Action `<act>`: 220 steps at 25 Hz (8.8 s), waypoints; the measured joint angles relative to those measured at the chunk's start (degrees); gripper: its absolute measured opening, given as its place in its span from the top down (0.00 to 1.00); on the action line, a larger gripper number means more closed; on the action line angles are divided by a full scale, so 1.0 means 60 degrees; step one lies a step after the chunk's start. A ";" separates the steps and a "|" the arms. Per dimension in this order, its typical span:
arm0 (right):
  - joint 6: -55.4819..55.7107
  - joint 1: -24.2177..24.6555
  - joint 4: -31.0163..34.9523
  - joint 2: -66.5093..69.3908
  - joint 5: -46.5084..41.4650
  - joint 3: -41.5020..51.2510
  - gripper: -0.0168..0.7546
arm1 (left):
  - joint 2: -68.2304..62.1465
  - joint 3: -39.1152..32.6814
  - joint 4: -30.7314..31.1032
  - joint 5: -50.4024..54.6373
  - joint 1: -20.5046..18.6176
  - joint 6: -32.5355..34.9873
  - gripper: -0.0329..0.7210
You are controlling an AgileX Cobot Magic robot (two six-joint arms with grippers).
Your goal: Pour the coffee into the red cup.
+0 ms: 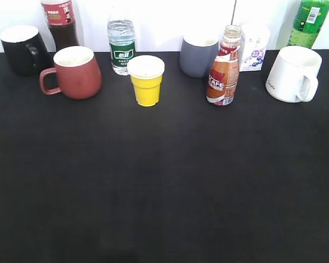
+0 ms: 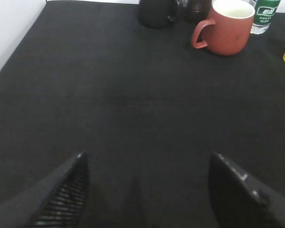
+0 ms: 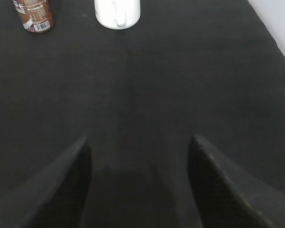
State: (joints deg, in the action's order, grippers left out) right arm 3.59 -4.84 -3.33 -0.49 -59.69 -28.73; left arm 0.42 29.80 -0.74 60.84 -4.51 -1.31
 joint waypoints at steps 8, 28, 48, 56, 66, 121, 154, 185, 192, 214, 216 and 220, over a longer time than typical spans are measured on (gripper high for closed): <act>0.0000 0.0000 0.0000 0.0000 0.0000 0.0000 0.33 | 0.0000 0.0000 0.0000 0.0000 0.0000 0.0000 0.18; 0.0000 0.0000 0.0000 0.0000 0.0000 0.0000 0.33 | -0.4436 -0.0305 -0.0859 -0.8688 0.0000 0.0000 0.28; 0.0000 0.0000 0.0000 0.0000 0.0000 0.0000 0.33 | -1.3706 -0.2490 -0.0251 -1.8170 0.2651 0.0000 0.39; 0.0000 0.0000 0.0000 0.0000 0.0000 0.0000 0.33 | -1.7020 -0.0127 -0.0572 -1.9008 0.2681 0.0000 0.39; 0.0000 0.0000 0.0000 0.0000 0.0000 0.0000 0.33 | -1.9240 0.2252 -0.1038 -1.9076 0.2681 0.0000 0.42; 0.0184 0.0000 -0.0500 1.1719 1.6432 0.1687 0.33 | -1.4522 -0.1489 0.0820 -1.9563 0.2983 0.0391 0.86; -0.1816 -0.4516 0.5131 1.9999 2.0366 -0.2675 0.12 | -1.4522 -0.1489 0.0854 -1.9773 0.2983 0.0391 0.86; -0.2301 -0.3972 0.4534 2.1607 1.9825 -0.5046 0.29 | -1.4522 -0.1489 0.1343 -1.9785 0.2983 0.0391 0.86; -0.2821 -0.3980 0.4370 2.0438 1.9761 -0.3424 0.29 | -1.4522 -0.1489 0.1832 -1.9845 0.2983 0.0391 0.86; -0.4878 -0.5835 -0.0302 1.6395 1.6053 -0.3687 0.29 | -1.4522 -0.1489 0.5089 -2.0102 0.3014 -0.0588 0.86; -0.5545 -0.5835 -0.0625 1.6593 1.5979 -0.3751 0.29 | -1.4522 -0.1489 0.5194 -2.0102 0.3014 -0.0620 0.86; -0.7373 -0.5835 -0.0958 1.6592 1.6001 -0.3844 0.29 | -1.4522 -0.1489 0.5439 -2.0102 0.3014 -0.0654 0.86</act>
State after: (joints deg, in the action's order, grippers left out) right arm -40.64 -39.85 -9.08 99.06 36.32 -51.79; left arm -86.71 20.86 31.89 -59.78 13.57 -5.23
